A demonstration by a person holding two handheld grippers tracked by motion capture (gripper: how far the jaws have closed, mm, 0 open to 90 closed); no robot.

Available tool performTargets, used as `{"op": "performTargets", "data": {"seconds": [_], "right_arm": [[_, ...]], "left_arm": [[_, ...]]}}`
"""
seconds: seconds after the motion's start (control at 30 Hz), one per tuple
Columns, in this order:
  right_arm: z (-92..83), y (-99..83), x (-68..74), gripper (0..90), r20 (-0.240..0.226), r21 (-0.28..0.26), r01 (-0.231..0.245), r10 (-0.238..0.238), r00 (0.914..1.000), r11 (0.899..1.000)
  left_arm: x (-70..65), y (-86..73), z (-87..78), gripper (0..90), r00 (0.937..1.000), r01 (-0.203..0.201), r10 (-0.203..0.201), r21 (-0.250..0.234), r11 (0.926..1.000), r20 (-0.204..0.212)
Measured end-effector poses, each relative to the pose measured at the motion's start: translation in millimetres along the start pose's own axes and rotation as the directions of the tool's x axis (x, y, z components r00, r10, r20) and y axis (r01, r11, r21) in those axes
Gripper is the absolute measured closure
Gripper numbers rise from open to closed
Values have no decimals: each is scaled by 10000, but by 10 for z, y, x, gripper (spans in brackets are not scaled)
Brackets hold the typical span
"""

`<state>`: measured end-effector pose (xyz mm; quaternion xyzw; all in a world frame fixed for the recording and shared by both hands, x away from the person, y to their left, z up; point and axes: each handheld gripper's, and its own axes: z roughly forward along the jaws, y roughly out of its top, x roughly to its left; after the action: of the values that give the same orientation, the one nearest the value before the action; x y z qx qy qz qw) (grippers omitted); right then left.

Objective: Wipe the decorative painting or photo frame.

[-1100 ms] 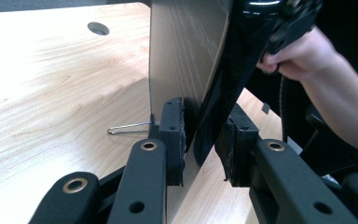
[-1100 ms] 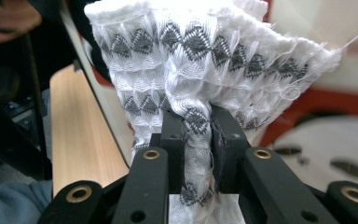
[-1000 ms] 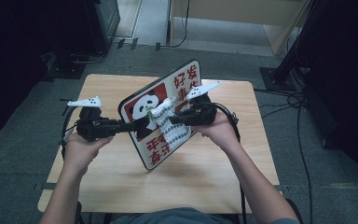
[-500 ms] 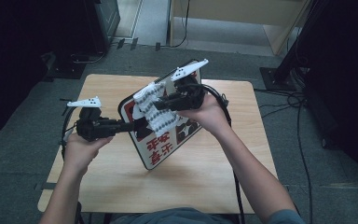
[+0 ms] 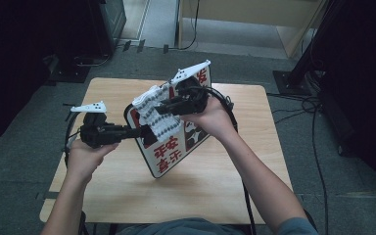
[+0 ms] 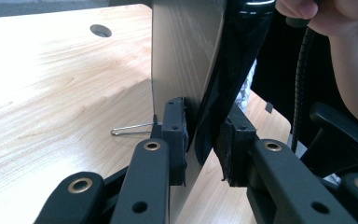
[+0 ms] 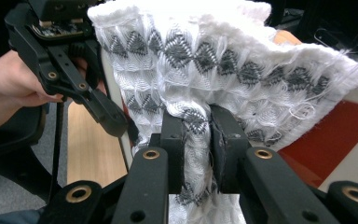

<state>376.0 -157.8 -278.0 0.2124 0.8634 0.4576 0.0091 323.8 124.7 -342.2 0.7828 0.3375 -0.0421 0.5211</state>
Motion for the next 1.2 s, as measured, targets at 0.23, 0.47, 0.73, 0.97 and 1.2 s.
{"op": "performTargets", "data": {"seconds": [0.23, 0.47, 0.73, 0.97, 1.2], "right_arm": [[40, -68, -16, 777, -34, 73, 4, -3, 10000, 10000], [74, -149, -35, 777, -108, 90, -76, 77, 9999, 9999], [104, -242, -53, 775, -158, 96, -179, 181, 9997, 9998], [132, -322, -59, 774, -227, 48, -211, 212, 9995, 9998], [160, -397, -68, 773, -312, 18, -319, 319, 9990, 9995]], "left_arm": [[4, 0, 0, 751, 10000, -11, 11, 9, 10000, 24], [5, 7, -1, 752, 10000, -64, 64, 59, 10000, 28], [7, 7, 1, 750, 10000, -63, 63, 62, 10000, 73], [7, 6, 2, 750, 9999, -96, 95, 55, 9999, 73], [2, 7, 3, 750, 9999, -117, 116, 91, 9999, 76]]}}
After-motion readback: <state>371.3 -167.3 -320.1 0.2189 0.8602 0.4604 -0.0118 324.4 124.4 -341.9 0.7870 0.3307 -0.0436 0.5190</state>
